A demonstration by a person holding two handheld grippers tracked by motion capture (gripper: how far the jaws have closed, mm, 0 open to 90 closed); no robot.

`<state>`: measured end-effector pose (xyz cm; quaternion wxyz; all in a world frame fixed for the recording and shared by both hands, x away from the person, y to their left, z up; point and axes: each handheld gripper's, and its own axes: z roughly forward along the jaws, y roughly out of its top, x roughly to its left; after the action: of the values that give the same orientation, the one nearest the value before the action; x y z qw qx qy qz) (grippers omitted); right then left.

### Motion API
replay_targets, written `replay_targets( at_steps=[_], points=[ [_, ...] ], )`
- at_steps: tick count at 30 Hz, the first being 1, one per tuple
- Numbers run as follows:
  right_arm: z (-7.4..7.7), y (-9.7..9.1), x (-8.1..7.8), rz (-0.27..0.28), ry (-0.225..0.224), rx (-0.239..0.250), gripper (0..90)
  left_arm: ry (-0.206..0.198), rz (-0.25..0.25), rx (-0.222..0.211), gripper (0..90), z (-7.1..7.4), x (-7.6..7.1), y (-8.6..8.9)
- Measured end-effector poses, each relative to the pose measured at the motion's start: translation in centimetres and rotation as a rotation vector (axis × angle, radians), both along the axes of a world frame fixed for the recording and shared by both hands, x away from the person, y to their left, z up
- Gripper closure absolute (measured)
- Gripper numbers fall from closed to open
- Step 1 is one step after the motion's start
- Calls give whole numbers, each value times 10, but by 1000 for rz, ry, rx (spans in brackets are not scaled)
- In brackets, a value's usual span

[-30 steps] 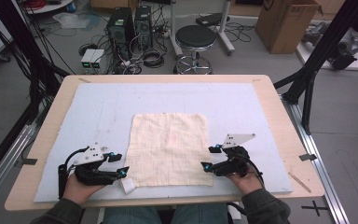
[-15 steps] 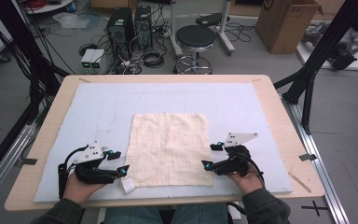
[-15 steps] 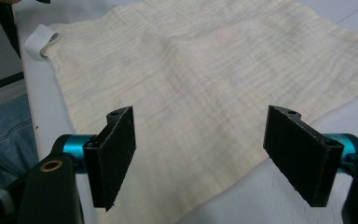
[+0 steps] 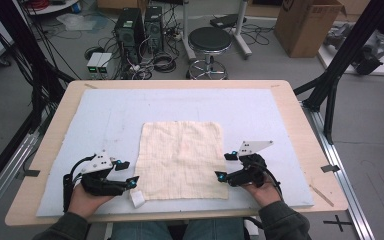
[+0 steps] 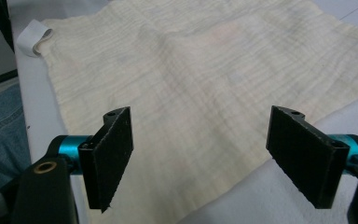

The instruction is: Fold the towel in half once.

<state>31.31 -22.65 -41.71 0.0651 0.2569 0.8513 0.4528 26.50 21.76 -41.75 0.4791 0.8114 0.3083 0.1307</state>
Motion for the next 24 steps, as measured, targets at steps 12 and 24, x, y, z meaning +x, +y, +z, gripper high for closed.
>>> replay_targets(
  at_steps=[12, 24],
  points=[
    [0, -2, 16, -19, 20, 5, 165, 14, 8, -18, 361, 7, 10, 1],
    [10, -4, 28, -48, 4, 7, 124, 28, 42, -30, 318, 16, 22, 6]
  ],
)
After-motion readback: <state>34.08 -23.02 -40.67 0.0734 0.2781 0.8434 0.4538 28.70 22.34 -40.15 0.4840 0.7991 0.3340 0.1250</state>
